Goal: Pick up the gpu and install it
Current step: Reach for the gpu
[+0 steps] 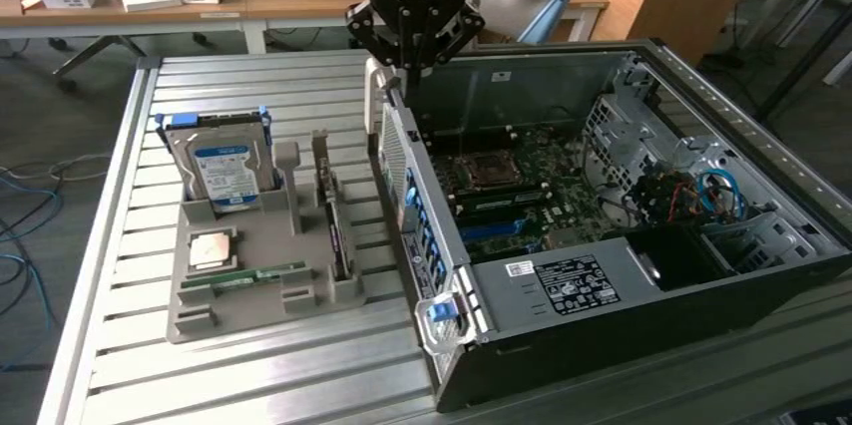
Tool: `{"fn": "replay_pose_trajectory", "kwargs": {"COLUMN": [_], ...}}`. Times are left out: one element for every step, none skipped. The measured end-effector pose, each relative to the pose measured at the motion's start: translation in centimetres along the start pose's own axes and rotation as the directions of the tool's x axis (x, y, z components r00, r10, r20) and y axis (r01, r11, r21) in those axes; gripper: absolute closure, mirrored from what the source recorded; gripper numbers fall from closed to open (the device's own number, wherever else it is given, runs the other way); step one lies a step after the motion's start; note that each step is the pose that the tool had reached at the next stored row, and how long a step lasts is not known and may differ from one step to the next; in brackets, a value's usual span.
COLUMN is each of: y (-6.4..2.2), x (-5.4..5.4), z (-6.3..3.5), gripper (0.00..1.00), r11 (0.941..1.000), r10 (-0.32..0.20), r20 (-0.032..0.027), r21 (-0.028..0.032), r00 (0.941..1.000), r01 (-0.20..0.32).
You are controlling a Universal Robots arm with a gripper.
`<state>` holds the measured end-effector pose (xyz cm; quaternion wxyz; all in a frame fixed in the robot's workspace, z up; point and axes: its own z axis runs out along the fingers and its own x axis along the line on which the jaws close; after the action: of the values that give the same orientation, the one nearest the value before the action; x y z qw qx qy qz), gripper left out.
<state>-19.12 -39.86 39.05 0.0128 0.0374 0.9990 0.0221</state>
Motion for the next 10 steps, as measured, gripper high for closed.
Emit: {"fn": "replay_pose_trajectory", "kwargs": {"y": [-0.01,-0.02,-0.03,-0.04,-0.05,-0.06,-0.07,-0.08,-0.08,-0.09], "x": [0.2,0.4,0.5,0.7,0.9,1.0,1.2,1.3,1.5,1.6], "z": [0.01,0.01,0.02,0.02,0.03,0.04,0.05,0.06,0.06,0.07], "gripper": [0.89,0.89,0.89,0.89,0.89,0.89,0.89,0.89,0.89,0.89], "r11": [1.0000,1.0000,1.0000,1.0000,1.0000,1.0000,1.0000,1.0000,1.0000,1.0000], "r10": [0.000,0.000,0.000,0.000,0.000,0.000,0.000,0.000,0.000,0.000], "r20": [0.0000,0.0000,0.0000,0.0000,0.0000,0.0000,0.0000,0.0000,0.0000,0.0000], "r21": [0.0000,0.0000,0.0000,0.0000,0.0000,0.0000,0.0000,0.0000,0.0000,0.0000], "r00": [1.0000,1.0000,1.0000,1.0000,1.0000,1.0000,1.0000,1.0000,1.0000,1.0000], "r01": [0.000,0.000,0.000,0.000,0.000,0.000,0.000,0.000,0.000,0.000]}}
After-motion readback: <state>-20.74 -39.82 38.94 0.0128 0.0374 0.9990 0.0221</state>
